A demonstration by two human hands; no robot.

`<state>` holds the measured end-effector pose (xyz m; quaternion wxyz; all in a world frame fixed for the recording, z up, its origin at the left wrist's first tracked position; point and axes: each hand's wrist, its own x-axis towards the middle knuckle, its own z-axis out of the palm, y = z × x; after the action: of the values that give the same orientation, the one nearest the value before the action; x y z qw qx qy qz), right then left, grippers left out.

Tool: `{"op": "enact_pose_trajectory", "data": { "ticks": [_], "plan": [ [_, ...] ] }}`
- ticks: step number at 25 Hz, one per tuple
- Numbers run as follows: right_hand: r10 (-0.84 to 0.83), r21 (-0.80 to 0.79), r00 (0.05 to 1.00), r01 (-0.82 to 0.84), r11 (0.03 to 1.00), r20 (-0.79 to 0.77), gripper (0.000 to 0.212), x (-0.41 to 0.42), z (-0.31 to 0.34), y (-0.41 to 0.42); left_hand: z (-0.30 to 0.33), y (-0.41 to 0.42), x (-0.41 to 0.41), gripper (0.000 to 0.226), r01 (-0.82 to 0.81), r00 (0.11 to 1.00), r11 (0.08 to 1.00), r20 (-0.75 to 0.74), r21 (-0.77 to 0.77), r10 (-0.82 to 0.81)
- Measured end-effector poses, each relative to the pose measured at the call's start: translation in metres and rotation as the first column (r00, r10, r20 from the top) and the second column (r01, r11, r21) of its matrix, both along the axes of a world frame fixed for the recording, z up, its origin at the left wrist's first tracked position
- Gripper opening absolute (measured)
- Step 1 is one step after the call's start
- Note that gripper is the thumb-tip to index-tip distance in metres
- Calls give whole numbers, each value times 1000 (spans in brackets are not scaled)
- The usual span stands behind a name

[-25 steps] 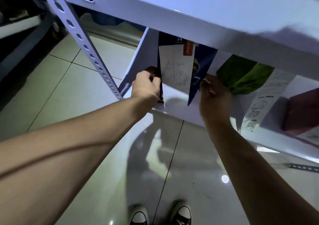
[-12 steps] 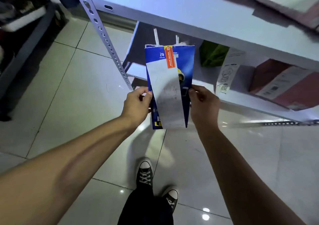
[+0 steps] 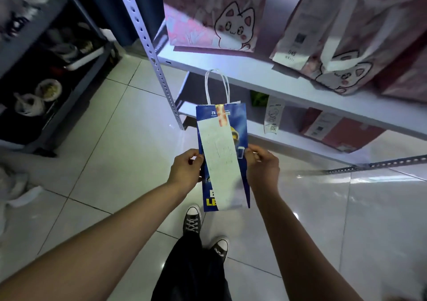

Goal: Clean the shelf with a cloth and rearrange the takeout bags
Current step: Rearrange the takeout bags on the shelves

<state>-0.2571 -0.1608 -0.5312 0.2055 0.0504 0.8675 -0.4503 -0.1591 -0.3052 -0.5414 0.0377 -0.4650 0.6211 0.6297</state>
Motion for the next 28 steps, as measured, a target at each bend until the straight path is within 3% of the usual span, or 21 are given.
{"op": "enact_pose_trajectory", "data": {
  "ticks": [15,20,28],
  "plan": [
    [-125,-215,988,103,971,-92,20,0,226,38,242,36,1,20,-17,976,977,-218,-213,-30],
    [-132,-317,976,72,946,-172,20,-9,293,28,310,17,-8,20,-101,947,960,-321,-262,13],
    [-170,-450,928,2,893,-333,19,-46,388,-23,398,-38,-44,18,-129,887,917,-457,-377,-64]
  ]
}}
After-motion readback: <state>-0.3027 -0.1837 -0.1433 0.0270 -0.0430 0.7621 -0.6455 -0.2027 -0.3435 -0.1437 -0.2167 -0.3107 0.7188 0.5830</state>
